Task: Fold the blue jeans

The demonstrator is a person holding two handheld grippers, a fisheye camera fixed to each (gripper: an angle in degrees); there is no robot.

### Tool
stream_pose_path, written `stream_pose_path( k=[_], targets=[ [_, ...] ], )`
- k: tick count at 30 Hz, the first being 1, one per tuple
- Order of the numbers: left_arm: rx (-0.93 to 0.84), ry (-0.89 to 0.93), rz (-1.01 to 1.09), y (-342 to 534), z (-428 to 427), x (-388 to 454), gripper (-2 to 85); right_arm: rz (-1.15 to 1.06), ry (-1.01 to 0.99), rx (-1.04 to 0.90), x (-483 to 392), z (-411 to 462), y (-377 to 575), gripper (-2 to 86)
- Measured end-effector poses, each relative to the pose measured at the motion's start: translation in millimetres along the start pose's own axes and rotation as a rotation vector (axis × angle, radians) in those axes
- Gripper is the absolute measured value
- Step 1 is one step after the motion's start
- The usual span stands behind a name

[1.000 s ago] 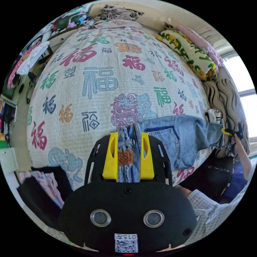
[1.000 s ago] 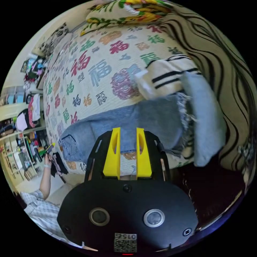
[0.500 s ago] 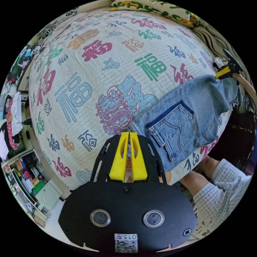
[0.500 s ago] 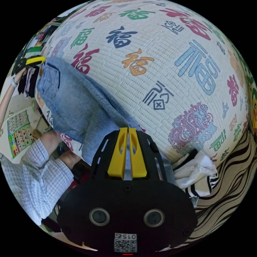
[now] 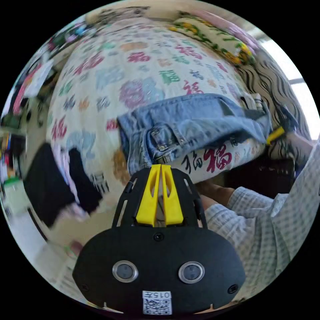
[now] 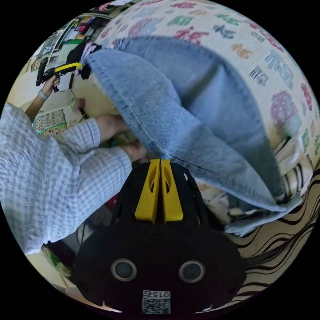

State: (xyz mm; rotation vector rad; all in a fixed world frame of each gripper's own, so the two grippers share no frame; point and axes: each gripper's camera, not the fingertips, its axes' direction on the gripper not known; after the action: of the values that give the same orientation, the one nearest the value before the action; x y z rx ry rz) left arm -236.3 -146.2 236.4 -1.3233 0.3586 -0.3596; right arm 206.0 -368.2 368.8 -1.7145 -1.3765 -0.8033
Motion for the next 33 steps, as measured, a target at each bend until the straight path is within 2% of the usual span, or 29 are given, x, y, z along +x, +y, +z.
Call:
stream_pose_path(
  k=[4, 6, 8, 11, 12, 16, 18, 23, 27, 30, 33],
  targets=[
    [-0.124, -0.046, -0.467, 80.0, 49.7, -33.7, -0.3, 0.001, -0.093, -0.138, -9.1, 34.0, -22.0, 1.6],
    [-0.133, 0.0, -0.634, 106.0, 67.5, -48.9, 0.6, -0.015, -0.046, -0.025, -9.7, 12.3, -60.4, 4.8],
    [-0.026, 0.212, -0.792, 130.2, 90.9, -67.4, 4.9, -0.045, -0.048, 0.136, -8.8, -15.2, -103.7, 7.3],
    [0.032, 0.391, -0.923, 148.0, 132.2, -85.7, 10.7, -0.17, -0.026, 0.337, -25.6, -57.0, -193.2, 9.2],
    [0.041, 0.401, -0.94, 150.9, 140.0, -88.6, 11.0, -0.234, -0.004, 0.407, -41.1, -71.0, -228.9, 9.9],
    [0.21, 0.531, -1.087, 176.8, 185.4, -109.5, 13.2, -0.409, 0.1, 0.428, -96.2, -84.9, -331.0, 11.6],
    [0.263, 0.595, -1.125, 187.1, 203.0, -115.2, 14.2, -0.449, 0.187, 0.345, -120.3, -72.1, -384.1, 12.5],
    [0.422, 0.771, -1.18, 207.3, 241.9, -120.1, 14.6, -0.404, 0.261, 0.086, -130.8, -24.5, -440.5, 12.4],
    [0.385, 0.806, -1.122, 208.2, 250.3, -128.7, 13.1, -0.452, 0.403, 0.123, -142.4, -18.6, -428.8, 6.6],
    [0.252, 0.822, -1.074, 207.3, 250.1, -136.7, 7.1, -0.394, 0.285, 0.097, -138.6, -36.9, -426.6, 5.2],
    [0.248, 0.788, -0.97, 206.1, 231.8, -138.4, 3.3, -0.35, 0.248, 0.144, -141.0, -65.3, -418.2, 4.7]
  ],
)
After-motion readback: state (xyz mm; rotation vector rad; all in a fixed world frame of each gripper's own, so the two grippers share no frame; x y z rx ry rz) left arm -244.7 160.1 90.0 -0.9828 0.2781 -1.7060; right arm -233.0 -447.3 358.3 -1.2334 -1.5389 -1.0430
